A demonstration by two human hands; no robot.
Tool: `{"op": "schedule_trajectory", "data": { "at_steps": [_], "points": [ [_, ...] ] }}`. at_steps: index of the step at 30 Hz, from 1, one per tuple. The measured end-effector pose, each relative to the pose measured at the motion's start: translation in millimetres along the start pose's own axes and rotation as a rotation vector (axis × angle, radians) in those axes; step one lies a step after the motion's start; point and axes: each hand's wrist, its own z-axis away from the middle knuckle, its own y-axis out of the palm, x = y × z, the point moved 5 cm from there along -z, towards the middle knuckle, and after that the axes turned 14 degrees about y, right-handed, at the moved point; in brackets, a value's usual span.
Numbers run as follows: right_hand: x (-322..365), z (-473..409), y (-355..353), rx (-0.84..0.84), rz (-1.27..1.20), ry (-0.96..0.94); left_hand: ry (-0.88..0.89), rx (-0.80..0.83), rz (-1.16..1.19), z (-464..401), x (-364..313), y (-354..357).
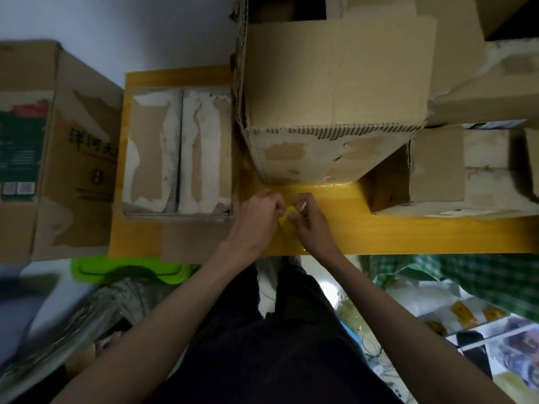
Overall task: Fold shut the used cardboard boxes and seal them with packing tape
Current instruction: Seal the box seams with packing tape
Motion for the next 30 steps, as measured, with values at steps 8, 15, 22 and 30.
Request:
{"op": "schedule_trajectory", "data": {
  "at_steps": [8,15,22,30],
  "points": [
    [27,37,-11,0.268,-0.097,-0.135,-0.105,0.057,0.089,11,5,-23],
    [27,36,-2,0.305,-0.095,-0.078,-0.131,-0.025,-0.011,31,19,-31],
    [24,-14,40,-0.001,0.251,-0.171,-0.207,-0.211,-0.028,76,60,-57],
    [-6,-44,75,-0.082,0.693,-0.110,-0.187,-0.219,-0.064,90,95,-66]
  ]
}}
